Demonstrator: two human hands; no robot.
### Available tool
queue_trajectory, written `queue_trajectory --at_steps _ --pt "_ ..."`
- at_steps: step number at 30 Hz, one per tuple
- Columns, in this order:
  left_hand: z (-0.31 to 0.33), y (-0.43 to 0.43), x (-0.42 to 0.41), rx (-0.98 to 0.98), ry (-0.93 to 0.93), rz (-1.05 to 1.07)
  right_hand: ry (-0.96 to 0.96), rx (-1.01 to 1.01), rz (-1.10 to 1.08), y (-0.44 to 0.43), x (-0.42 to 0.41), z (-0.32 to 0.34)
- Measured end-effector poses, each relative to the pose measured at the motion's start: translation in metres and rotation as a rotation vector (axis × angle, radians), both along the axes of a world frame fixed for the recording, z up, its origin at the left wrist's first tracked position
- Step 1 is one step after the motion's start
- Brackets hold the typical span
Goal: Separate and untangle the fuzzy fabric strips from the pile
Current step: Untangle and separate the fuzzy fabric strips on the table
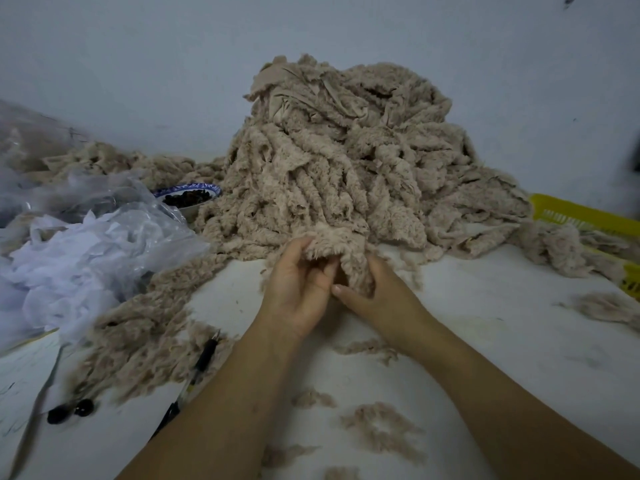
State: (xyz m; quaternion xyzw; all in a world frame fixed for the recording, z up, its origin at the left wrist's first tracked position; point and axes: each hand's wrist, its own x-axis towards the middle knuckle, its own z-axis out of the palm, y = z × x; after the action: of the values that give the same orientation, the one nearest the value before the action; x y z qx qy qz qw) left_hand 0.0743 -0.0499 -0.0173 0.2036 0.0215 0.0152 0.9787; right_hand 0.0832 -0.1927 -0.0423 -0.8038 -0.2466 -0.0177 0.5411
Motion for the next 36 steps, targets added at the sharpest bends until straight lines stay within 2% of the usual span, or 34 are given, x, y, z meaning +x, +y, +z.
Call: queue_trajectory --at_steps 1,3,6,8,11,12,13,14,16,18,20,23,27,29,31,32,33,36 --pt "0.0 0.002 0.001 -0.011 -0.009 0.002 -0.003 0.001 -0.063 -0.001 0.003 0.0" --pt "0.002 0.009 0.004 -0.021 0.009 0.048 0.122 0.137 -0.206 -0.006 0.009 0.001" --pt "-0.001 0.013 0.006 0.046 0.093 0.112 0.427 0.539 -0.151 -0.013 0.012 0.008" --pt "-0.005 0.008 0.006 0.344 0.083 0.063 0.508 0.681 -0.13 -0.015 0.013 0.01" --pt "-0.011 -0.006 0.0 1.135 0.004 -0.053 0.478 0.639 -0.114 -0.015 0.013 0.011" --pt "-0.013 -0.012 -0.004 1.331 -0.03 -0.076 0.456 0.61 -0.109 -0.015 0.011 0.012" --pt "-0.014 -0.016 -0.006 1.425 -0.048 -0.064 0.435 0.59 -0.109 -0.016 0.011 0.011" --pt "-0.015 -0.017 -0.006 1.415 -0.052 -0.037 0.422 0.582 -0.111 -0.016 0.011 0.012" --pt "-0.015 -0.013 -0.004 1.228 -0.014 0.013 0.416 0.609 -0.104 -0.018 0.011 0.013" --pt "-0.014 -0.007 -0.002 1.036 0.01 -0.003 0.436 0.641 -0.098 -0.019 0.011 0.015" --pt "-0.013 -0.006 -0.002 0.932 0.01 -0.048 0.429 0.647 -0.074 -0.019 0.012 0.014" --pt "-0.013 -0.007 -0.002 0.929 0.03 -0.054 0.332 0.501 -0.052 -0.018 0.009 0.011" --pt "-0.011 -0.007 -0.002 0.952 0.036 -0.035 0.271 0.105 0.103 -0.018 0.007 0.004" --pt "-0.01 -0.007 -0.002 0.953 0.081 -0.024 0.169 -0.011 0.018 -0.02 0.008 -0.001" --pt "-0.008 -0.007 -0.003 1.001 0.169 0.068 0.125 -0.034 -0.014 -0.024 0.01 -0.001" --pt "-0.011 -0.005 -0.002 1.048 0.197 0.135 0.153 0.039 -0.02 -0.026 0.011 0.003" --pt "-0.015 -0.003 -0.001 1.117 0.187 0.2 0.199 0.198 -0.054 -0.029 0.013 0.007" --pt "-0.027 0.001 0.003 1.418 0.051 0.304 0.379 1.046 -0.202 -0.052 0.026 0.024"
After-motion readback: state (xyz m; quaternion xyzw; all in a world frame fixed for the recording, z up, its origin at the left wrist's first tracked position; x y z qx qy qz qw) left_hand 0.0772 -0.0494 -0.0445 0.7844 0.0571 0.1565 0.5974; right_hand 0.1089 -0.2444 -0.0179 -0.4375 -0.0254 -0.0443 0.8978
